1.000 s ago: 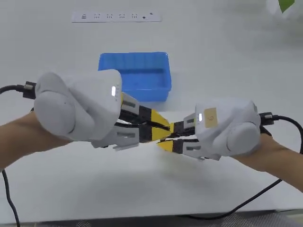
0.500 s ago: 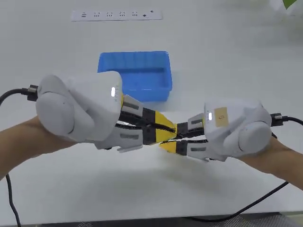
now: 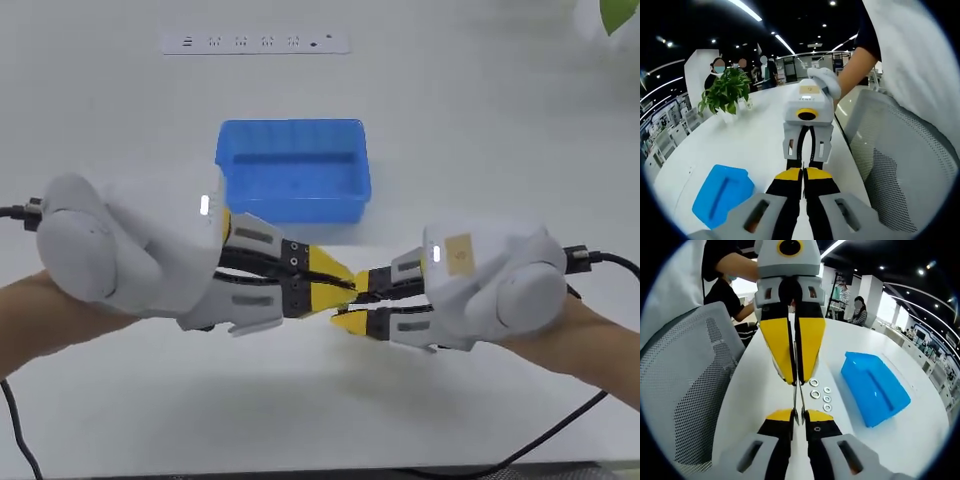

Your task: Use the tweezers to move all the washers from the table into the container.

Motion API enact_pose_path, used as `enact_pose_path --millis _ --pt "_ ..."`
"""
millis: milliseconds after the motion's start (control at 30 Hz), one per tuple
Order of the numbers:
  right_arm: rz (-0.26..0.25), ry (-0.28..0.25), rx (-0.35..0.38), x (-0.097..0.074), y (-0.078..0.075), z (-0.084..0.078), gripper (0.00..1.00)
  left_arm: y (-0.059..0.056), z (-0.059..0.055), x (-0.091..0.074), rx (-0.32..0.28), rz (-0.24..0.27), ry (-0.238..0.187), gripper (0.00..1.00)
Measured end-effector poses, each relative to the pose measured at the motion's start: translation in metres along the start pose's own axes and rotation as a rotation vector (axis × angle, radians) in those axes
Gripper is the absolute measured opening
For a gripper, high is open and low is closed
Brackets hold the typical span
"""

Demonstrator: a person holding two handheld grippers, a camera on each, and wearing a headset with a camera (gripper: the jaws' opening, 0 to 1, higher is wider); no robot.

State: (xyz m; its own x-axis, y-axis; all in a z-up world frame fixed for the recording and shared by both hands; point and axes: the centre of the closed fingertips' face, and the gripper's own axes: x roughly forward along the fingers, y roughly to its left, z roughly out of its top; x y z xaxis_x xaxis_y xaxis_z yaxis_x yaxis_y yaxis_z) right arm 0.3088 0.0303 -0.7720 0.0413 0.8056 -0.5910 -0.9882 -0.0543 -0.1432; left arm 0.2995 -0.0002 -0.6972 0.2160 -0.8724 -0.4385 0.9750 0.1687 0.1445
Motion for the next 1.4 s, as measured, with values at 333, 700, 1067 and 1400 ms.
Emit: enact_pose_path --millis 333,700,1067,1400 --pt "-0.008 0.009 0.001 0.005 -0.001 0.006 0.15 0.005 -0.004 -0.031 -0.055 0.083 -0.033 0.04" --pt "-0.031 0.016 0.024 0.005 -0.005 0.005 0.22 0.023 -0.014 -0.058 -0.055 0.162 -0.019 0.04" --pt "-0.035 0.034 0.057 0.006 -0.007 -0.004 0.28 0.034 -0.02 -0.054 -0.062 0.156 -0.013 0.04" --pt "-0.042 0.041 0.077 0.008 -0.011 -0.008 0.33 0.034 -0.029 -0.052 -0.085 0.133 0.001 0.04"
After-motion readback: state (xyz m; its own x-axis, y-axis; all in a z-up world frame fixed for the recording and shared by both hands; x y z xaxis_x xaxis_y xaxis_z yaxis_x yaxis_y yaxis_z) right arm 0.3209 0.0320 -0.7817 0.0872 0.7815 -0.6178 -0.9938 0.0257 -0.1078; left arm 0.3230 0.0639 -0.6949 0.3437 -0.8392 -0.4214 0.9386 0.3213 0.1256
